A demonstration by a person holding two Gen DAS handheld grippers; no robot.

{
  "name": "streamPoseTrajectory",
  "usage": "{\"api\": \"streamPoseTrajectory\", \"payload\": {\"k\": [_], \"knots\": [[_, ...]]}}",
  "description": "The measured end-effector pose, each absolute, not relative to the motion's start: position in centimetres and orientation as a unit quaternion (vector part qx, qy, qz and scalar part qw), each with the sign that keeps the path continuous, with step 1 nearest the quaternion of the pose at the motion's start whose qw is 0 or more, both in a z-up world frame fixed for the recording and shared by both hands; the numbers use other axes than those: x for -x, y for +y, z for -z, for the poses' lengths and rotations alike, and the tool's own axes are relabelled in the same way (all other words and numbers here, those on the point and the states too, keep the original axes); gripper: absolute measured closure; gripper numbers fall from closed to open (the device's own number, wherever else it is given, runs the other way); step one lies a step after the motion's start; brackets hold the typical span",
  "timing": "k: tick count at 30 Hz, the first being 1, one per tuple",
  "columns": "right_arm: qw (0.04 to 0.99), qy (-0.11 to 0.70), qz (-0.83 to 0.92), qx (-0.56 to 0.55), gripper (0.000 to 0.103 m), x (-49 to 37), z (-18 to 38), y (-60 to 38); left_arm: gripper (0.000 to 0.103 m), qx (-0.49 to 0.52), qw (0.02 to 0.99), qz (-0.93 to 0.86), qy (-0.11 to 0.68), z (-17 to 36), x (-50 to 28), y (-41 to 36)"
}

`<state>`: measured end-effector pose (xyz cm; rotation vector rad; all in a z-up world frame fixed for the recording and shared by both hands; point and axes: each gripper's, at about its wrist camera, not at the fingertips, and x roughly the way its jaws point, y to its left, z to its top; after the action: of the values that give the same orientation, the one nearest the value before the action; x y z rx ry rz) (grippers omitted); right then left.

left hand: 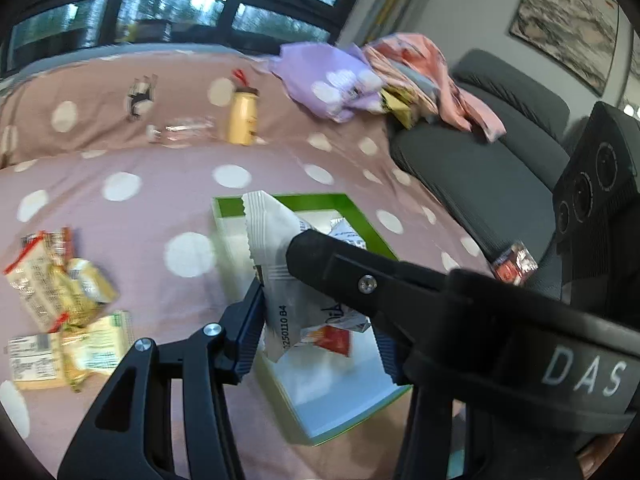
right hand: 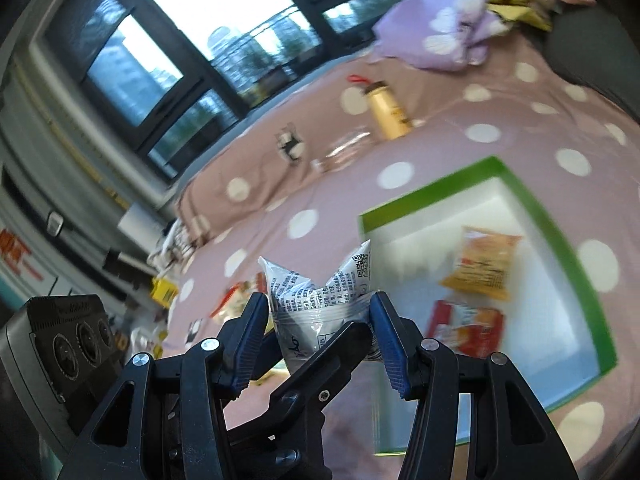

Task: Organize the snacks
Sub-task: 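Carry the white packet into the green box and release it, then return the right tool to the green-yellow corn snack bag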

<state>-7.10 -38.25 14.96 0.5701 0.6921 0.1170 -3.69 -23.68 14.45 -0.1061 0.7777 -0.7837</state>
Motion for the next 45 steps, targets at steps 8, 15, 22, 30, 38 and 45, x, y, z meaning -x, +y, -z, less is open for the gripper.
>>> {"api": "streamPoseTrajectory", "payload": {"k": [8, 15, 22, 30, 38, 45], "knots": [[0.874, 0.354, -0.002, -0.334, 0.047, 7.2, -12.9, -43.6, 0.054, 0.039, 0.815, 0.401, 0.416, -12.8, 2.5, -28.7], [0.854, 0.373, 0.022, -0.361, 0.047, 6.7, -11.1, -45.9, 0.055, 0.033, 0.799, 0.402, 0.446, -11.1, 1.9, -30.8], [0.829, 0.405, 0.049, -0.383, 0.047, 5.9, -9.0, -47.3, 0.054, 0.05, 0.78, 0.397, 0.481, -8.6, 0.7, -31.8], [0.823, 0.428, 0.065, -0.367, 0.042, 5.2, -8.3, -46.7, 0.051, 0.068, 0.779, 0.391, 0.485, -8.1, 0.8, -30.5], [0.858, 0.379, 0.068, -0.34, 0.026, 6.1, -10.5, -45.6, 0.023, 0.075, 0.823, 0.364, 0.43, -11.4, 1.7, -25.1], [0.882, 0.36, 0.037, -0.302, 0.021, 5.7, -12.0, -42.4, 0.018, 0.098, 0.859, 0.282, 0.416, -12.4, 0.9, -16.2]]}}
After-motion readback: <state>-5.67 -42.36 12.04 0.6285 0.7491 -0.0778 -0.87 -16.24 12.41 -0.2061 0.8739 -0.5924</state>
